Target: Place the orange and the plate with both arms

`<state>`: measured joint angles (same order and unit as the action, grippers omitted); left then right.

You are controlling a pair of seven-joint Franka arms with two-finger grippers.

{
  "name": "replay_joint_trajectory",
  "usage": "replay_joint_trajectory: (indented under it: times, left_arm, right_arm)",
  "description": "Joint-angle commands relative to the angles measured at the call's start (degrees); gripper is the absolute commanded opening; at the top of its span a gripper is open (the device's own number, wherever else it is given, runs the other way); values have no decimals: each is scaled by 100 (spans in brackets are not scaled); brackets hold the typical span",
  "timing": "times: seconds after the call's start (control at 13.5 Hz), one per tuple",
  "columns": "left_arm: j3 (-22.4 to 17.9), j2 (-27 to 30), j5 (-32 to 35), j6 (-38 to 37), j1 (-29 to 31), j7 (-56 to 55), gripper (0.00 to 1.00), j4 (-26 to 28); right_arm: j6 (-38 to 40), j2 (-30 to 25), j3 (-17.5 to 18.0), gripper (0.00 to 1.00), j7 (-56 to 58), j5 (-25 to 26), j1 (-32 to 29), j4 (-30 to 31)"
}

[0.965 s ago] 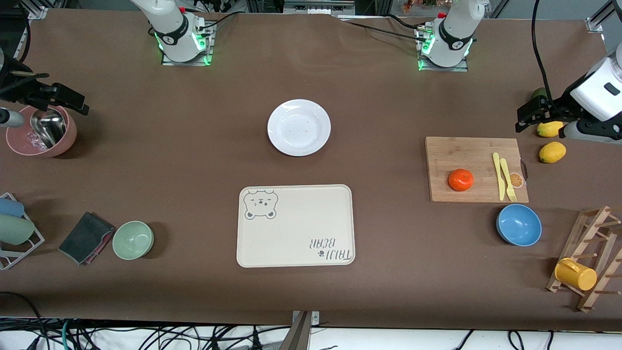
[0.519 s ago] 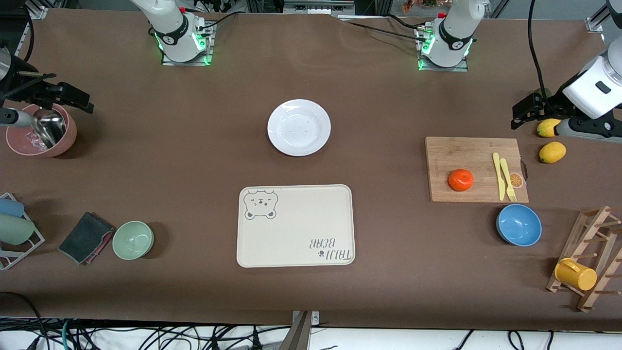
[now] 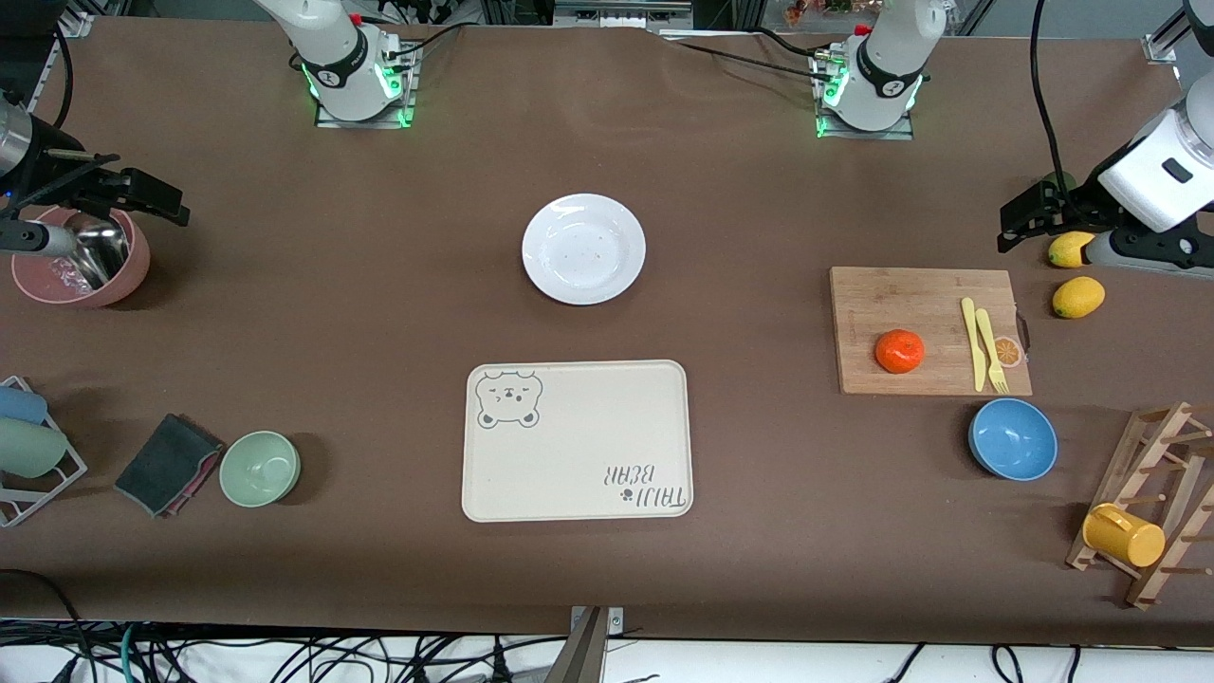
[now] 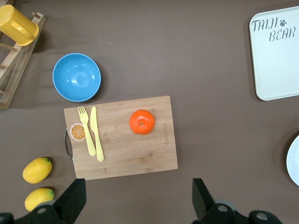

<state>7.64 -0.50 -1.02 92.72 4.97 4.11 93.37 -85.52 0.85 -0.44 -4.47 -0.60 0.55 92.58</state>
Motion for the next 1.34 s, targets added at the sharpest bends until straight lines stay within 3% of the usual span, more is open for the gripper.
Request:
replay_joint_trajectory:
  times: [0.0, 1.26]
  left_arm:
    - [36, 129, 111, -16, 22, 126, 100, 120]
    - [27, 120, 102, -52, 30, 126, 100, 111]
  right_arm:
    - [71, -23, 0, 100, 43, 42, 7, -29]
    - [159, -23, 0, 100, 43, 33, 7, -29]
